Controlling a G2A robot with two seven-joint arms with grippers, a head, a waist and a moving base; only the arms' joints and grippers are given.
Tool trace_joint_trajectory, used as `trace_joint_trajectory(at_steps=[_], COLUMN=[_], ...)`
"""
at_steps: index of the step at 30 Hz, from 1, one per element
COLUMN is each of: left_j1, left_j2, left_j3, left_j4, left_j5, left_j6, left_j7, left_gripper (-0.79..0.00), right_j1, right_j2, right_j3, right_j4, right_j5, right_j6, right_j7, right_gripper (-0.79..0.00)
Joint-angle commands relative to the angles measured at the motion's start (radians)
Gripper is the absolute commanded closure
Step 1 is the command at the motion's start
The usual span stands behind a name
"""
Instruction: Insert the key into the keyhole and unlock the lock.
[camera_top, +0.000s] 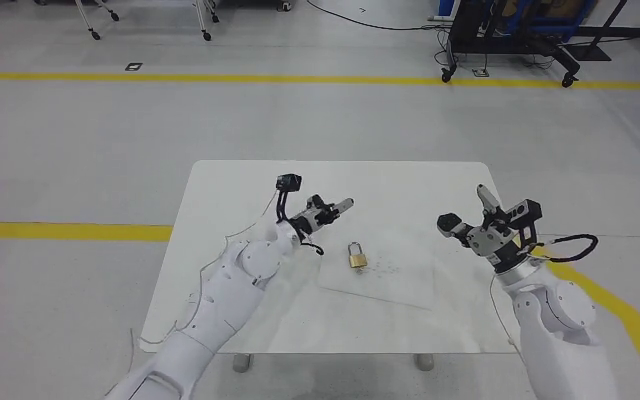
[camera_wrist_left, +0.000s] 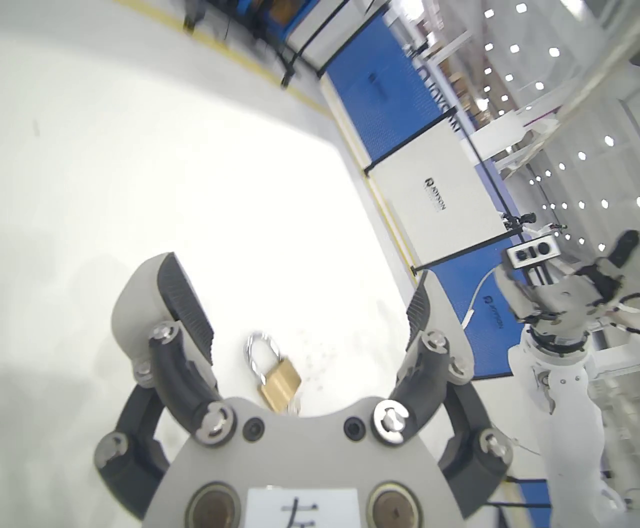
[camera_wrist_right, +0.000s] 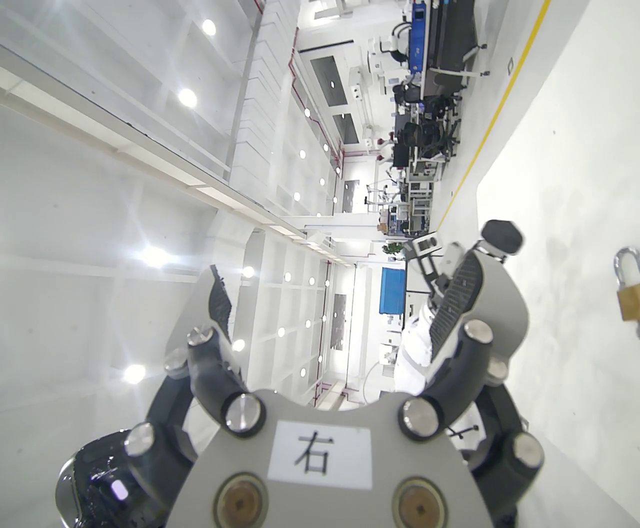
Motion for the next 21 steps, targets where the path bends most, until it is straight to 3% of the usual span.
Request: trace_joint_trajectory(at_steps=[1,5,7,9,10,21], left_j1=[0.04,0.108,0.144,0.148,0.148,0.161], left_j2=[0.019,0.053,0.059,0.059,0.06,0.063], left_j3=[-0.034,-0.097,-0.128,-0.132,-0.132,-0.144], left_j4=[-0.059,-0.142,-0.157,-0.159,-0.16,-0.17], left_j5=[0.307,0.65,0.644,0.63,0.704,0.642], left_j6=[-0.017,0.078,0.084,0.079,0.084,0.085], left_j7=[0.221,0.443,0.505,0.507,0.509,0.501], left_gripper=[-0.785,-0.785,-0.785,-0.785,-0.785,-0.785], right_j1=[0.009,0.017,0.02,0.02,0.02,0.018], right_j2=[0.0,-0.002,-0.004,-0.004,-0.004,-0.003], right_j3=[0.027,0.096,0.121,0.123,0.124,0.116], right_j4=[0.004,-0.003,0.004,0.005,0.005,0.004], right_j5=[0.019,0.101,0.143,0.147,0.148,0.1], right_j6=[-0.041,-0.145,-0.181,-0.182,-0.184,-0.178], right_j7=[-0.013,-0.048,-0.059,-0.057,-0.059,-0.071], right_gripper=[-0.785,-0.785,-0.785,-0.785,-0.784,-0.784])
